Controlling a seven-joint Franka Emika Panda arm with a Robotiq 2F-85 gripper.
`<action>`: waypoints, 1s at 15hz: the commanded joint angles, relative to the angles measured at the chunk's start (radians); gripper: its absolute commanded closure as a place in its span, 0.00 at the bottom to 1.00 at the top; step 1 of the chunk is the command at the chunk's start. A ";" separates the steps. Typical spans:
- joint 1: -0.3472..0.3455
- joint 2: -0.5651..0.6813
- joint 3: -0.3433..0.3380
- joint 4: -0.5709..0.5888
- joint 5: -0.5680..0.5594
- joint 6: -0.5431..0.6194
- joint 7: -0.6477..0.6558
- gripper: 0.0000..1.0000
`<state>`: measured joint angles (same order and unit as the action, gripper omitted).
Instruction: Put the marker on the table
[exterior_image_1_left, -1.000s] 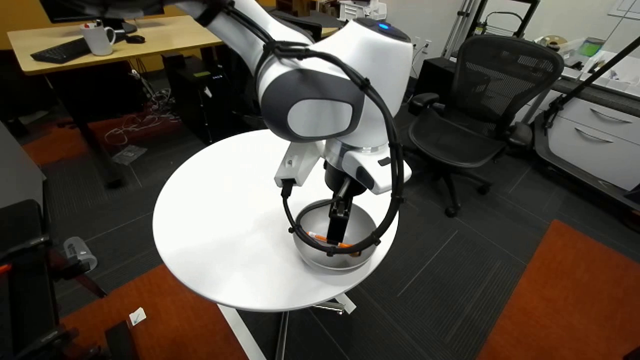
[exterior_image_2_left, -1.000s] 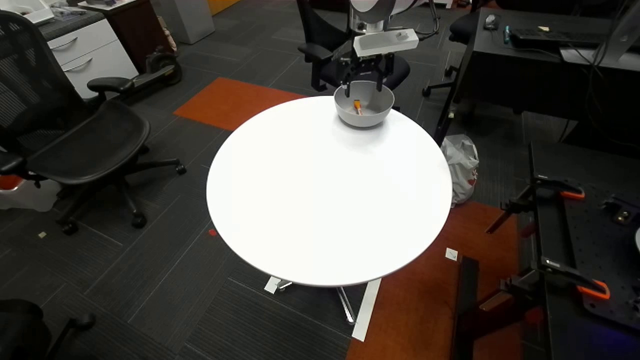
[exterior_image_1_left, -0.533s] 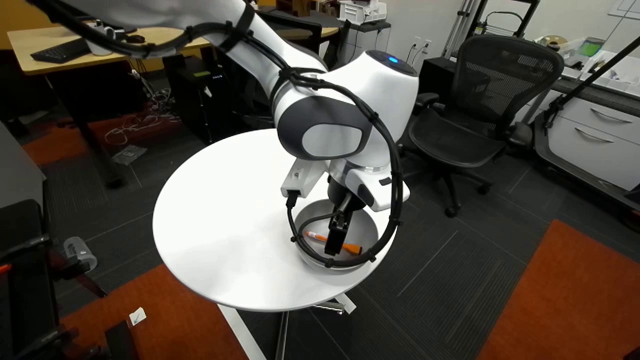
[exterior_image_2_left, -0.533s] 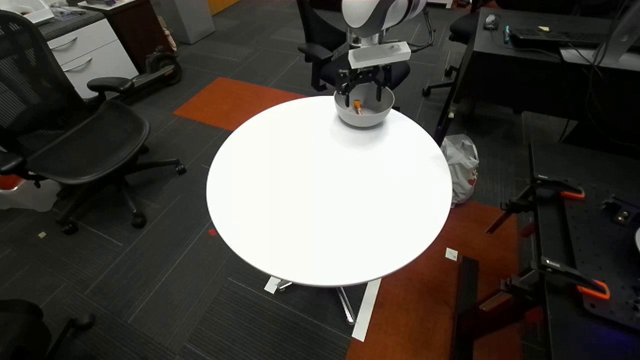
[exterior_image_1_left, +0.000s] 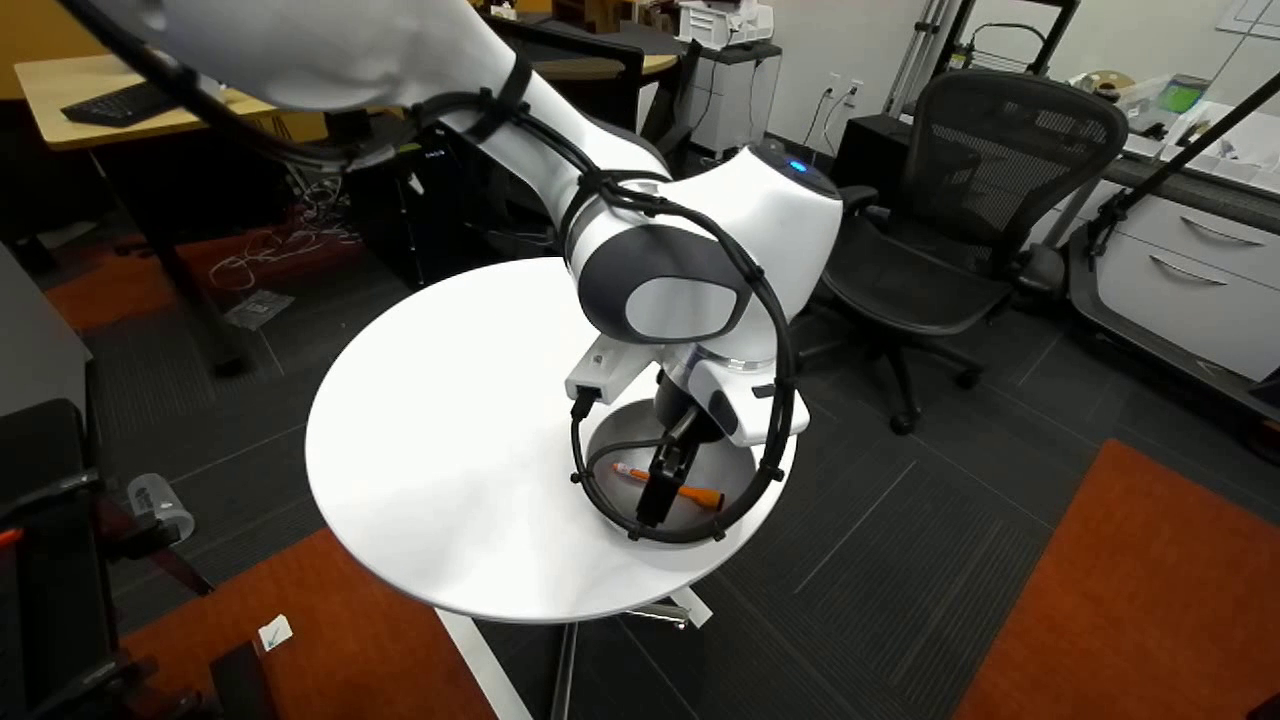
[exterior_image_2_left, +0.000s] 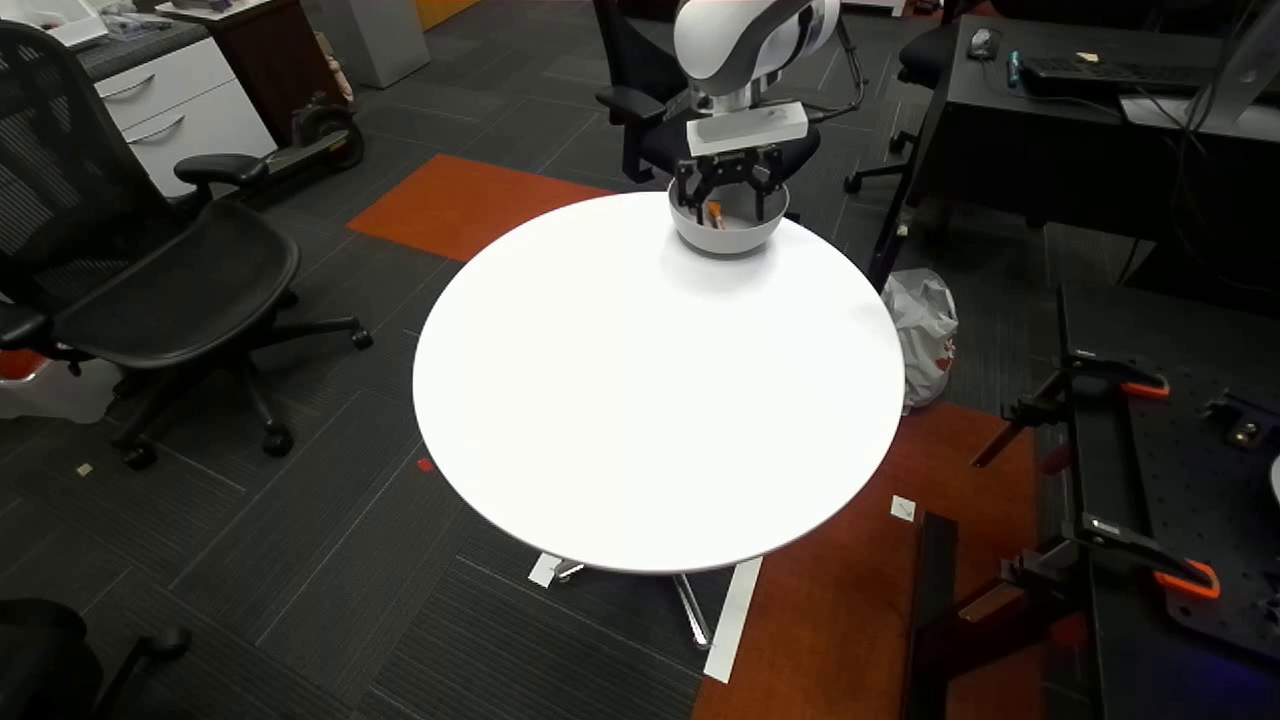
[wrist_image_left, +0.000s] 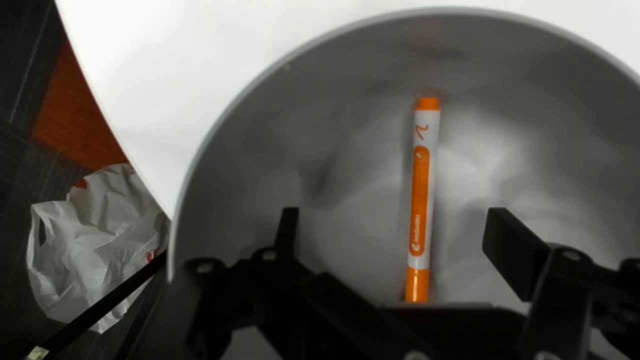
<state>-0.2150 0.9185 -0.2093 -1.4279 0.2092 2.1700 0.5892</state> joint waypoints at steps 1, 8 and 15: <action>0.003 0.040 -0.015 0.073 0.004 -0.060 0.056 0.38; 0.004 0.044 -0.018 0.098 -0.002 -0.082 0.088 0.92; 0.078 -0.146 -0.067 -0.101 -0.073 0.001 0.089 0.97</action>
<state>-0.1894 0.9093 -0.2440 -1.3864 0.1808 2.1376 0.6564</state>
